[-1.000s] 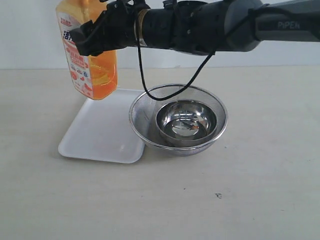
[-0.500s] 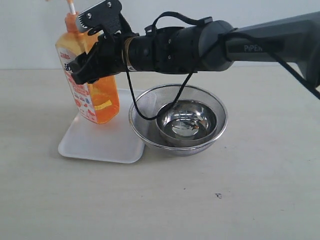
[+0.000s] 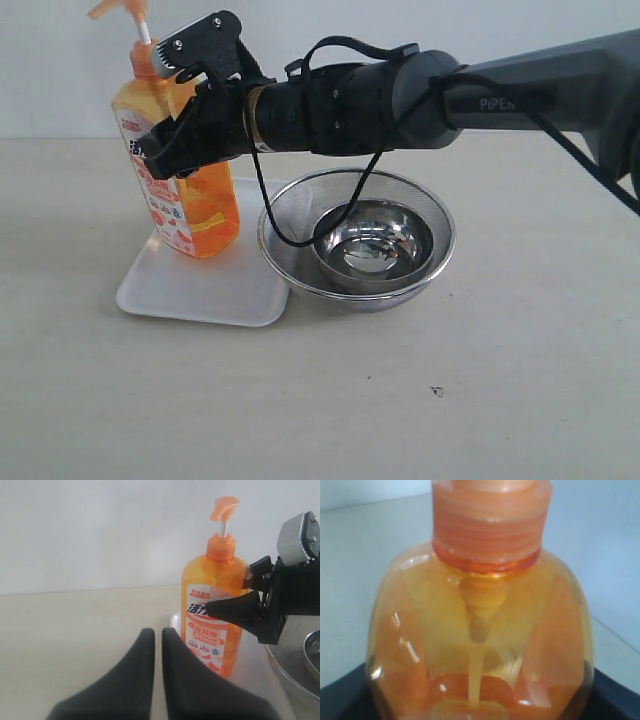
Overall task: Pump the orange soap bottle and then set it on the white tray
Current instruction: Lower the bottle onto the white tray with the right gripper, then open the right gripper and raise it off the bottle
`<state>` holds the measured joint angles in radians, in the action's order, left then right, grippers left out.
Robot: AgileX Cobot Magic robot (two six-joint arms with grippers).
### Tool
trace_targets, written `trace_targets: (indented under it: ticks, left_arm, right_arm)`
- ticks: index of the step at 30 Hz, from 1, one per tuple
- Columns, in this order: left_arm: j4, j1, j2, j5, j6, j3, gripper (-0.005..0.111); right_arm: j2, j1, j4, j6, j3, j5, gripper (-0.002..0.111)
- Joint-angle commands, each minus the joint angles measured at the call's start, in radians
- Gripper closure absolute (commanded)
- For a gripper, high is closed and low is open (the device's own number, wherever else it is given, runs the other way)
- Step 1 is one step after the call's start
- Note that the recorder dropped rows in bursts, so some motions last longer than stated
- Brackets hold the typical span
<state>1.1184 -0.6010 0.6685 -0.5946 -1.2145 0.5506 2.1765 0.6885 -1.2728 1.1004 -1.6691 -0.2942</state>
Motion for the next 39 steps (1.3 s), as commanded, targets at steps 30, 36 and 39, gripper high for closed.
trace_targets:
  ticks: [30, 36, 39]
  left_arm:
    - [-0.028, 0.003, -0.003, -0.055, 0.001, -0.006, 0.102]
    - [-0.027, 0.003, -0.003, -0.064, 0.001, -0.006, 0.102]
    - [-0.019, 0.003, -0.003, -0.063, 0.001, -0.006, 0.102]
  right_arm:
    - [-0.08, -0.002, -0.119, 0.29, -0.018, -0.059, 0.012]
    - [-0.121, -0.011, -0.427, 0.495, -0.018, -0.064, 0.012]
    - [-0.138, -0.016, -0.472, 0.592, -0.018, -0.082, 0.012]
